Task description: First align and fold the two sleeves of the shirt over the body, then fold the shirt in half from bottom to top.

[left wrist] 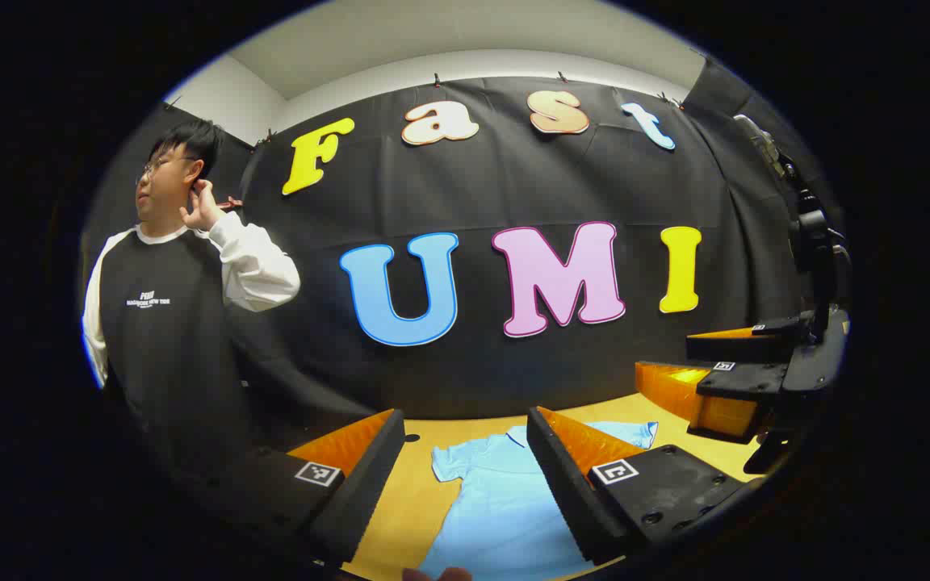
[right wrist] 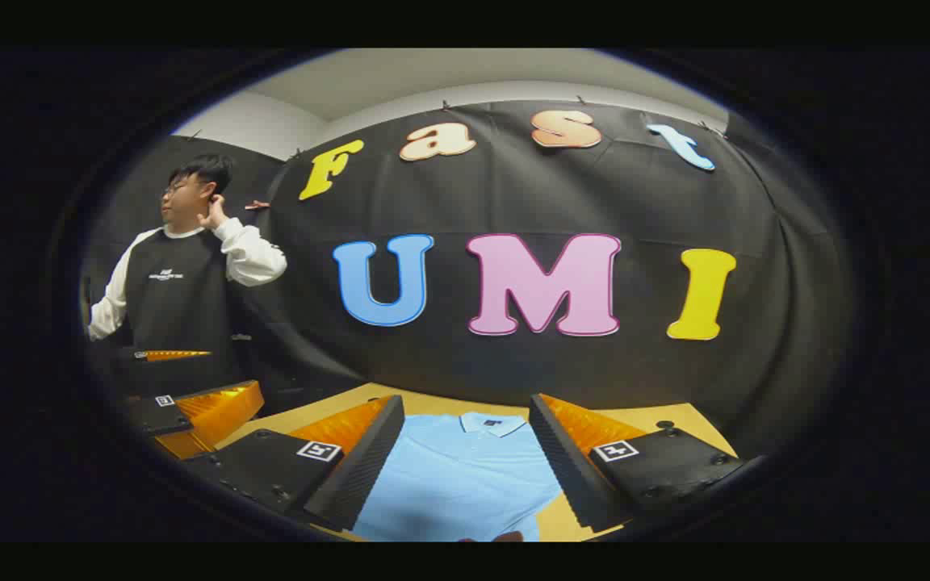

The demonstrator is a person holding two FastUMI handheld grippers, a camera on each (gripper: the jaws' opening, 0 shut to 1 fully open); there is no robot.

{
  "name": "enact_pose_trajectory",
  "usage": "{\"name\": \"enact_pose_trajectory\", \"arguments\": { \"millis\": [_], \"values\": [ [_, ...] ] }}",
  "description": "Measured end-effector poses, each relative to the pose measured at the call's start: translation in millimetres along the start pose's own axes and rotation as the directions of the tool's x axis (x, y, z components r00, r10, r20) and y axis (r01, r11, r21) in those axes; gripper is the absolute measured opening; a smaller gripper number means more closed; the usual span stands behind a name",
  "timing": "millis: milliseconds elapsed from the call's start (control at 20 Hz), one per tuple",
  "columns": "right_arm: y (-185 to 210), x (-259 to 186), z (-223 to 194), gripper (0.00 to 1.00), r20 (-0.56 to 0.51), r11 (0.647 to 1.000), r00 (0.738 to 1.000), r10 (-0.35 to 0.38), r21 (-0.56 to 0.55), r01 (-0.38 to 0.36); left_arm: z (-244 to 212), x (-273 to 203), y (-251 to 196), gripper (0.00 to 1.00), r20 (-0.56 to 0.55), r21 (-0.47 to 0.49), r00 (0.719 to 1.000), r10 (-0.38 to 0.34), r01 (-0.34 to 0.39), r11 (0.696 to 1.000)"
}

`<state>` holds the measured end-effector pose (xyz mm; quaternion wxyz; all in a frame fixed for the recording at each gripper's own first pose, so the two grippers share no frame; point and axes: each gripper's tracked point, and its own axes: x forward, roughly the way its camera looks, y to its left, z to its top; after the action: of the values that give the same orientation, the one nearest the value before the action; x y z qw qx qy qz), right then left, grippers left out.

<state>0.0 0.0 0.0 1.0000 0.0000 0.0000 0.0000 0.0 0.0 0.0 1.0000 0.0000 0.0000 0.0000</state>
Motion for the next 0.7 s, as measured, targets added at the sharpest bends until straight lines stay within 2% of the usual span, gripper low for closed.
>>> {"name": "enact_pose_trajectory", "arguments": {
  "millis": [250, 450, 700],
  "values": [
    [-46, 10, -17, 0.97, -0.041, 0.992, 0.992, -0.123, -0.043, 0.121, -10, 23, -17, 0.97, -0.001, -0.001, 0.998, -0.064, 0.064, 0.998],
    [-80, 18, -42, 0.97, -0.092, 0.978, 0.973, -0.209, -0.018, 0.208, -25, 47, -32, 0.97, -0.02, -0.008, 0.995, -0.1, 0.1, 0.995],
    [-107, 54, -88, 0.97, -0.192, 0.979, 0.961, -0.2, -0.005, 0.203, -34, 57, -33, 0.97, -0.026, 0.01, 0.996, -0.086, 0.086, 0.996]
  ]
}}
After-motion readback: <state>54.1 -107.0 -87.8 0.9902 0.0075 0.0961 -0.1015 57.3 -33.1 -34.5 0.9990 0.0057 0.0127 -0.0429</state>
